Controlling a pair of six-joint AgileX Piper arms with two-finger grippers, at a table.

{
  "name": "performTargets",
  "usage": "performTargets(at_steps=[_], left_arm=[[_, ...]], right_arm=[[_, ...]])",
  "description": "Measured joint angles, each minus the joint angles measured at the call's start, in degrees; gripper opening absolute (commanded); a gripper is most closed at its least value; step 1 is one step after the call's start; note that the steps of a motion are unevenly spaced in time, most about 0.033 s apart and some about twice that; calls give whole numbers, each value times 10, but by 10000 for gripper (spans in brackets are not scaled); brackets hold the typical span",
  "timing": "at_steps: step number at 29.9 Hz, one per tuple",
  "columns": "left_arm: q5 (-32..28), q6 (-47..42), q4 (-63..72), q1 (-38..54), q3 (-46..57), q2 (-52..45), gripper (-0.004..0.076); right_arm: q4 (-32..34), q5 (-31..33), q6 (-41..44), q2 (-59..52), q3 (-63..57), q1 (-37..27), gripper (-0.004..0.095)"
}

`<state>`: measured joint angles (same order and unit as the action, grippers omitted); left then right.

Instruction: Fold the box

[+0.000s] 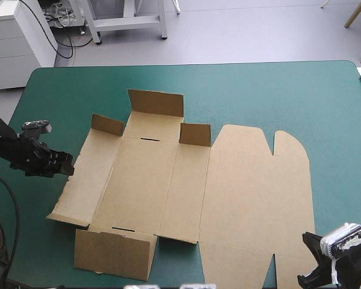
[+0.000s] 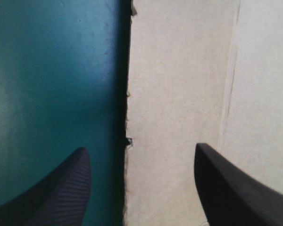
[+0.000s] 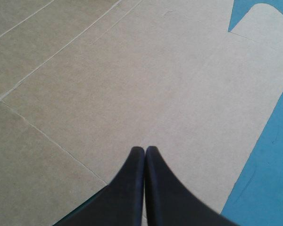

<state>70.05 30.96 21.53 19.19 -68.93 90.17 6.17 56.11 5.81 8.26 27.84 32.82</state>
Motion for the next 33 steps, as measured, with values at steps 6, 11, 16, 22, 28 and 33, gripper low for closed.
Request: performTargets(at_steps=[6, 11, 16, 22, 28, 33], left_arm=[[-5, 4, 23, 0, 0, 59, 454], [-6, 13, 48, 0, 0, 94, 454], [-11, 16, 74, 0, 17, 103, 454], [-26, 24, 96, -1, 59, 92, 454], [-29, 32, 102, -29, 81, 82, 409], [-20, 32, 102, -76, 85, 82, 319]], right_arm=[[1, 0, 0, 0, 0, 0, -21], [1, 0, 0, 0, 0, 0, -21], [1, 0, 0, 0, 0, 0, -21], [1, 0, 0, 0, 0, 0, -21], [1, 0, 0, 0, 0, 0, -22], [1, 0, 0, 0, 0, 0, -21]])
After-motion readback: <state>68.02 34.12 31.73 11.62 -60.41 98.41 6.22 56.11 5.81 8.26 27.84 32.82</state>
